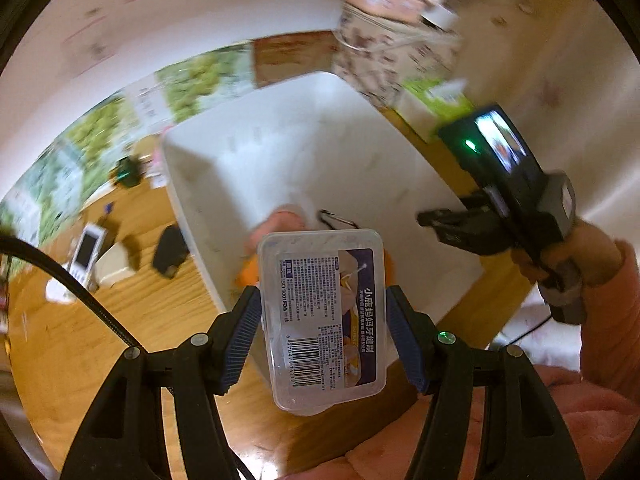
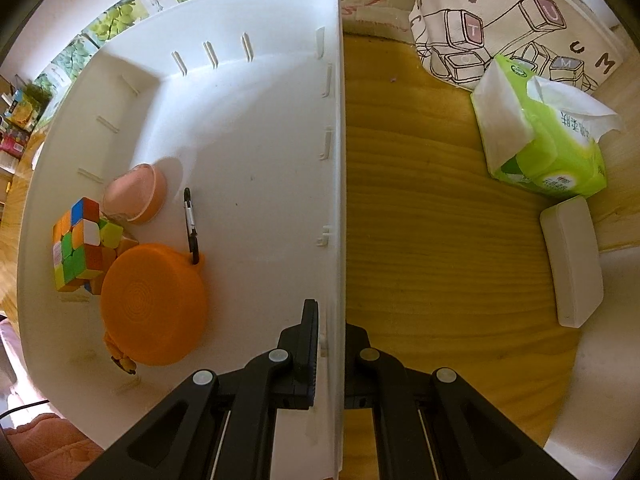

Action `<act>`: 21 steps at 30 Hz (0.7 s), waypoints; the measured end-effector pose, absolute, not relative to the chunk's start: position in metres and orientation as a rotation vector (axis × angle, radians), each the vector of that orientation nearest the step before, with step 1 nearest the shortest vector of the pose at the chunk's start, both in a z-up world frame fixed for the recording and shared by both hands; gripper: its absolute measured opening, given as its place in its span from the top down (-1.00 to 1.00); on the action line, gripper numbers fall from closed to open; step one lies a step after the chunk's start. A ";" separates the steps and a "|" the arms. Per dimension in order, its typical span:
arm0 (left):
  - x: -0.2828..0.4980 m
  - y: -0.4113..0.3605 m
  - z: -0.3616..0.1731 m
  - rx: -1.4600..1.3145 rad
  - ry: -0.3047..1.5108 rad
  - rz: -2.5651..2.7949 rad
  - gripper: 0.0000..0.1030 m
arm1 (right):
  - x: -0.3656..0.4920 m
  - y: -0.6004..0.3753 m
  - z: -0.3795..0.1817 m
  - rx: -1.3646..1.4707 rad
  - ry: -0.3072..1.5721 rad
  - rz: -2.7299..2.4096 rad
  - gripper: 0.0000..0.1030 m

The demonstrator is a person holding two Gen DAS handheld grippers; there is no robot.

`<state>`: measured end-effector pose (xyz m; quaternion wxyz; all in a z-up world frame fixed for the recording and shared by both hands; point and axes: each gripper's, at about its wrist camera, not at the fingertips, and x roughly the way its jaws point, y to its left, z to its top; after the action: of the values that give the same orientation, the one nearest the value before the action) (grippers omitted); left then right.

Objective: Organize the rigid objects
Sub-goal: 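Carry the clear box over the tray with the left tool, then lower the clear box into the tray and open the left tool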

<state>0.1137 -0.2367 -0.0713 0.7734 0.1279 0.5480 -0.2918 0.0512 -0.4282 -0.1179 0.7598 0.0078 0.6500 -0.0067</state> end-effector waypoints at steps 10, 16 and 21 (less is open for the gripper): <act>0.103 -0.275 -0.080 0.423 1.178 -0.682 -0.30 | 0.048 -0.429 -0.118 0.006 1.414 -0.009 0.89; 0.105 -0.279 -0.083 0.469 1.169 -0.645 -0.31 | 0.053 -0.425 -0.119 0.004 1.422 -0.009 0.88; 0.107 -0.275 -0.087 0.477 1.181 -0.629 -0.33 | 0.057 -0.422 -0.121 -0.003 1.432 -0.016 0.88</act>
<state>0.1073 -0.2750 -0.0867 0.7581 0.2189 0.5421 -0.2889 0.0567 -0.4221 -0.1213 0.7545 -0.0012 0.6562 -0.0074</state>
